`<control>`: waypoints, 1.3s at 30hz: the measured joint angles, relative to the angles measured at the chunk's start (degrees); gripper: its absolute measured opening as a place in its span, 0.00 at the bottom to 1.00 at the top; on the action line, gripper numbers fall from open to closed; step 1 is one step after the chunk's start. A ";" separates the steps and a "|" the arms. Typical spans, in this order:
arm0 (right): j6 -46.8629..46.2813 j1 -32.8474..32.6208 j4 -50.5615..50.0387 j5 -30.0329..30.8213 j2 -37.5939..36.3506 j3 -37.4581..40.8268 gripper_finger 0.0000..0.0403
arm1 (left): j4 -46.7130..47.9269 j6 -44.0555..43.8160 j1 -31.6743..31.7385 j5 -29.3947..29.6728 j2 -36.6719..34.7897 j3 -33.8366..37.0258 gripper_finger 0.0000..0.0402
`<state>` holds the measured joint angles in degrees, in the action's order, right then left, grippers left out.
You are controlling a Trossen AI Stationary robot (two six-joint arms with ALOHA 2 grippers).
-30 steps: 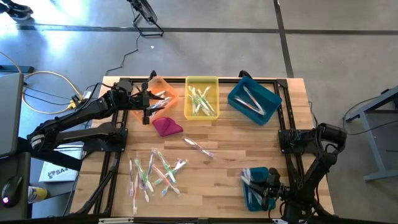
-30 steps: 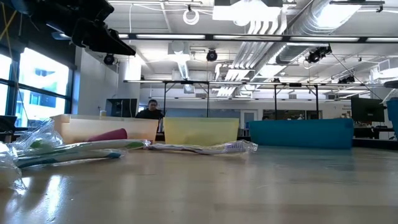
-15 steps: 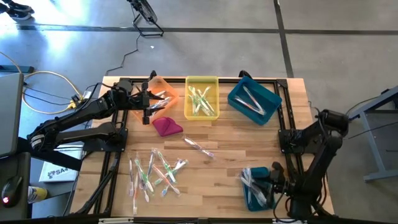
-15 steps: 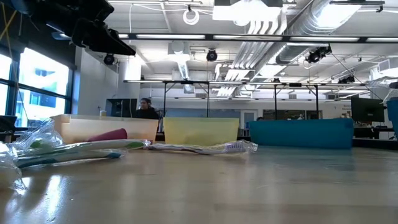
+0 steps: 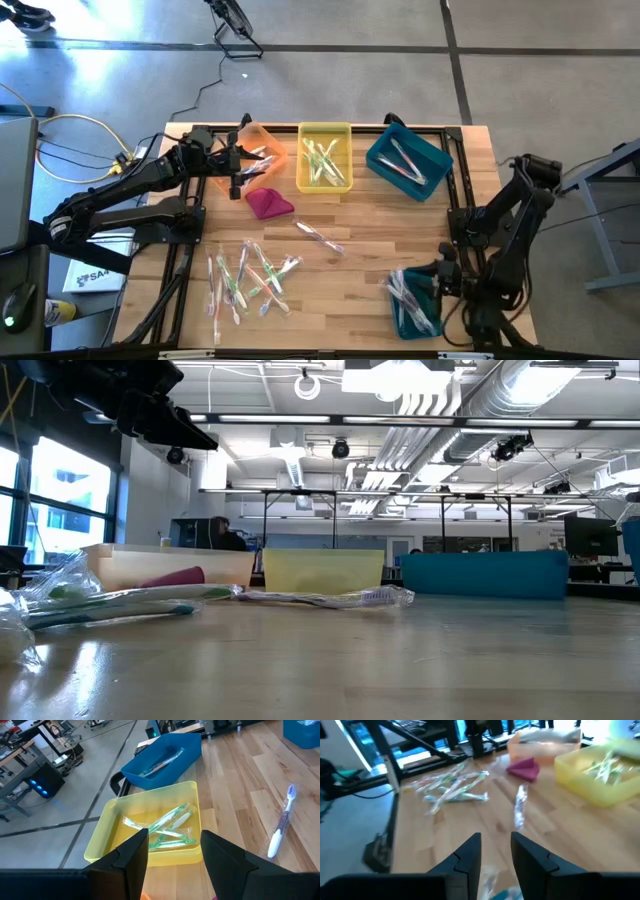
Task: Pick & Place Toothbrushes
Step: Put the green toothbrush into the yellow bin
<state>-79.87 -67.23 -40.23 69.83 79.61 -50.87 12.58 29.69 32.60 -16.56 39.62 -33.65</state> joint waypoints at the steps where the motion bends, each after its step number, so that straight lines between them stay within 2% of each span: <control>1: 1.42 1.12 0.02 -0.65 -0.61 0.00 0.24 | 0.00 0.00 0.00 0.00 0.00 0.00 0.44; 6: 9.90 9.13 0.24 -8.91 -2.95 0.00 0.24 | 0.00 0.00 0.00 0.00 0.00 0.00 0.44; 10: 20.26 16.06 2.35 -14.73 -3.87 0.00 0.24 | 0.00 -0.02 0.00 -0.02 0.00 0.00 0.44; 18: 46.33 31.44 17.13 -30.35 -4.57 0.02 0.24 | 0.02 -0.04 0.00 -0.83 0.00 0.00 0.44; 21: 53.70 36.79 22.21 -36.46 -4.57 0.02 0.24 | 0.02 -0.04 0.00 -0.83 0.02 0.00 0.44; 24: 59.35 41.41 25.59 -39.56 -4.57 0.02 0.24 | 0.02 -0.20 0.02 -1.01 0.00 0.00 0.44; 30: 63.85 49.28 27.74 -45.22 -4.57 0.02 0.24 | 0.92 -5.96 0.00 -6.51 -0.02 0.00 0.44; 32: 63.89 51.50 27.67 -46.87 -4.57 0.02 0.24 | 2.19 -8.03 0.02 -10.07 -0.02 0.00 0.44; 36: 65.98 54.69 27.65 -50.27 -4.57 0.02 0.24 | 4.77 -6.92 0.00 -17.55 -0.02 0.00 0.44; 39: 67.71 56.41 27.65 -52.34 -4.57 0.02 0.24 | 5.20 -4.71 -0.11 -20.62 -0.02 0.00 0.44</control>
<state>-12.15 -10.82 -12.58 17.49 75.05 -50.85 17.77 24.98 32.49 -37.18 39.59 -33.65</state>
